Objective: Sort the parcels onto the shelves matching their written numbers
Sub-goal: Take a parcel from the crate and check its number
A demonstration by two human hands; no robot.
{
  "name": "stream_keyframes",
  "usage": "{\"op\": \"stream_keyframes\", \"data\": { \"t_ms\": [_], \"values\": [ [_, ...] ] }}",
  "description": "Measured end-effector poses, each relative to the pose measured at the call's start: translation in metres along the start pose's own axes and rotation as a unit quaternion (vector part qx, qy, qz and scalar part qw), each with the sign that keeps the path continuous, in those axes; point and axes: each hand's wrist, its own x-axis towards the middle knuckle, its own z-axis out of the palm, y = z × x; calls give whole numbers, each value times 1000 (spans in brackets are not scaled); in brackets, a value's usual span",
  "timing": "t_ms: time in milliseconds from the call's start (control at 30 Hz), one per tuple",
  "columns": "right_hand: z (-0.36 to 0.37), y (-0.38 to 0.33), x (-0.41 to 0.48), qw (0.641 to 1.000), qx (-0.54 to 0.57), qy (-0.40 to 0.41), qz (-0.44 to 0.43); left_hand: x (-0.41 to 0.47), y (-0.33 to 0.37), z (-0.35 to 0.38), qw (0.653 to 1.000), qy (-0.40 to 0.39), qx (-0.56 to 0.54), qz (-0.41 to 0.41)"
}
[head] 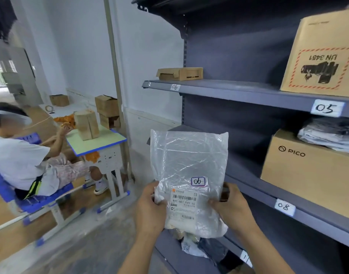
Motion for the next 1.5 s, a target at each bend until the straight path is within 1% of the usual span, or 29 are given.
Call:
{"op": "stream_keyframes", "data": {
  "t_ms": [133, 233, 400, 567, 733, 900, 1100, 1300, 1400, 1500],
  "values": [
    [38, -21, 6, 999, -2, 48, 11, 48, -10, -21, 999, -39, 3, 31],
    [67, -39, 2, 996, -4, 82, 19, 80, -16, -43, 994, -84, 20, 59],
    [104, -67, -14, 990, -9, 133, 33, 116, -17, -79, 988, -127, 8, 83],
    [128, -93, -27, 984, -17, 172, 42, 138, -6, -110, 978, -172, 4, 119],
    [136, -122, -40, 978, -32, 204, 22, 154, 18, -135, 962, -212, -33, 169],
    [122, -156, -48, 971, -52, 233, -23, 170, 52, -144, 949, -221, -28, 222],
    [81, -208, -26, 960, -57, 268, -60, 200, 118, -136, 928, -227, -53, 289],
    [29, -263, 23, 944, -86, 300, -105, 241, 191, -105, 905, -223, -33, 362],
    [6, -287, 52, 942, -92, 292, -135, 265, 223, -82, 893, -230, -13, 387],
    [-15, -305, 83, 943, -95, 290, -133, 287, 252, -57, 892, -220, 14, 394]
  ]
}}
